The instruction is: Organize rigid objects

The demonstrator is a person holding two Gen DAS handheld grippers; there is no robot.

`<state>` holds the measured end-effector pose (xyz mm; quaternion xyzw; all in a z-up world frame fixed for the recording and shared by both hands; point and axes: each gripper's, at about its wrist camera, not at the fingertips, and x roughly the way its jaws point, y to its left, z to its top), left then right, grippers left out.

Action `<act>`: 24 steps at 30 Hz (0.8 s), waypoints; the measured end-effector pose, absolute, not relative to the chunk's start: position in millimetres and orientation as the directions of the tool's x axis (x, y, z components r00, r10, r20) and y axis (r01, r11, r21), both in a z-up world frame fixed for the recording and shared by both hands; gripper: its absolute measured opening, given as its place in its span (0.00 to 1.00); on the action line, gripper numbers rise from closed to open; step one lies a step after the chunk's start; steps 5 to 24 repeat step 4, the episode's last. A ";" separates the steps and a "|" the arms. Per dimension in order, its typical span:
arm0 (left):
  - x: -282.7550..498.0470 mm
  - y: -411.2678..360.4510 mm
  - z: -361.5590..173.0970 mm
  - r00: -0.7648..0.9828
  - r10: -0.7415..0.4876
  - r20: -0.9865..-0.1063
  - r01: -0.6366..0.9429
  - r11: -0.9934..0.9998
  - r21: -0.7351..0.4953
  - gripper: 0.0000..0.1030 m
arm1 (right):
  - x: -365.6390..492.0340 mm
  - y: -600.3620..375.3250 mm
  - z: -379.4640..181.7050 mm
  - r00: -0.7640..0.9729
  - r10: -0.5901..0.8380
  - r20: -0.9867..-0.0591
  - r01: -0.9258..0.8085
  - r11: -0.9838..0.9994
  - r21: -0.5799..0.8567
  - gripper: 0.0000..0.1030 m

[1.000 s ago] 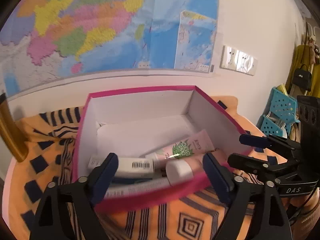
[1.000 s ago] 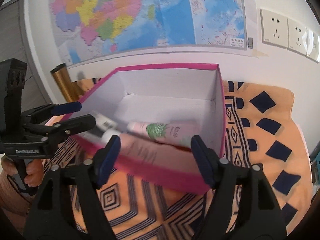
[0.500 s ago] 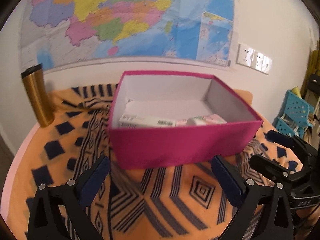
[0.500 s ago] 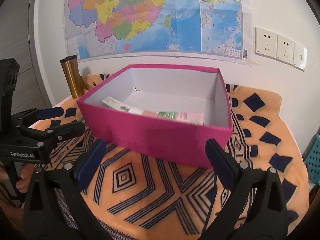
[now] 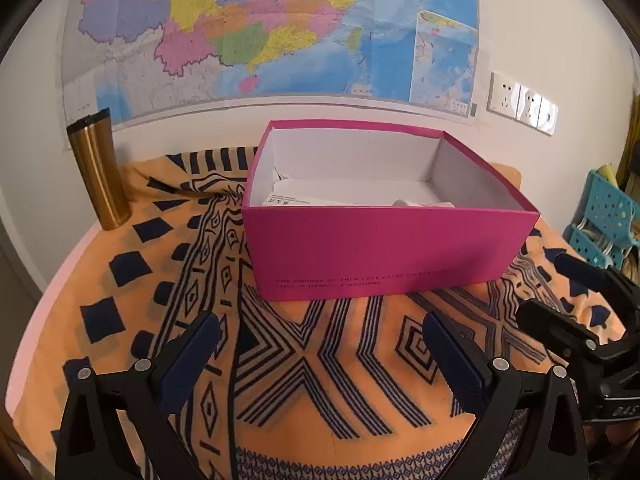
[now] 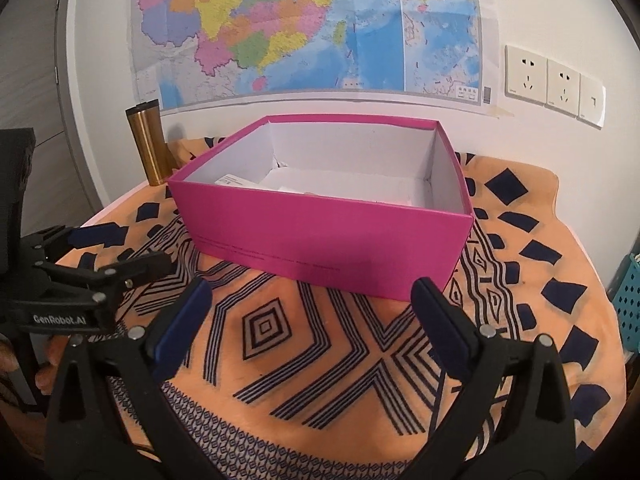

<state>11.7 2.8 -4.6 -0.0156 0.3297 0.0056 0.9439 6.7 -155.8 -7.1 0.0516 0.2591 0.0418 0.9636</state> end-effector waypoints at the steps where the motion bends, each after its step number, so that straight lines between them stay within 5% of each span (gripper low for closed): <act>1: 11.2 1.8 -4.6 0.782 0.007 -0.623 -0.024 1.000 -0.019 1.00 | 5.8 -154.6 -7.1 0.863 0.107 -0.493 -0.055 0.991 0.119 0.97; 24: 10.8 -0.8 -6.6 0.780 0.015 -0.626 -0.027 1.000 -0.009 1.00 | 4.2 -151.6 -8.8 0.864 0.107 -0.492 -0.057 0.992 0.115 0.97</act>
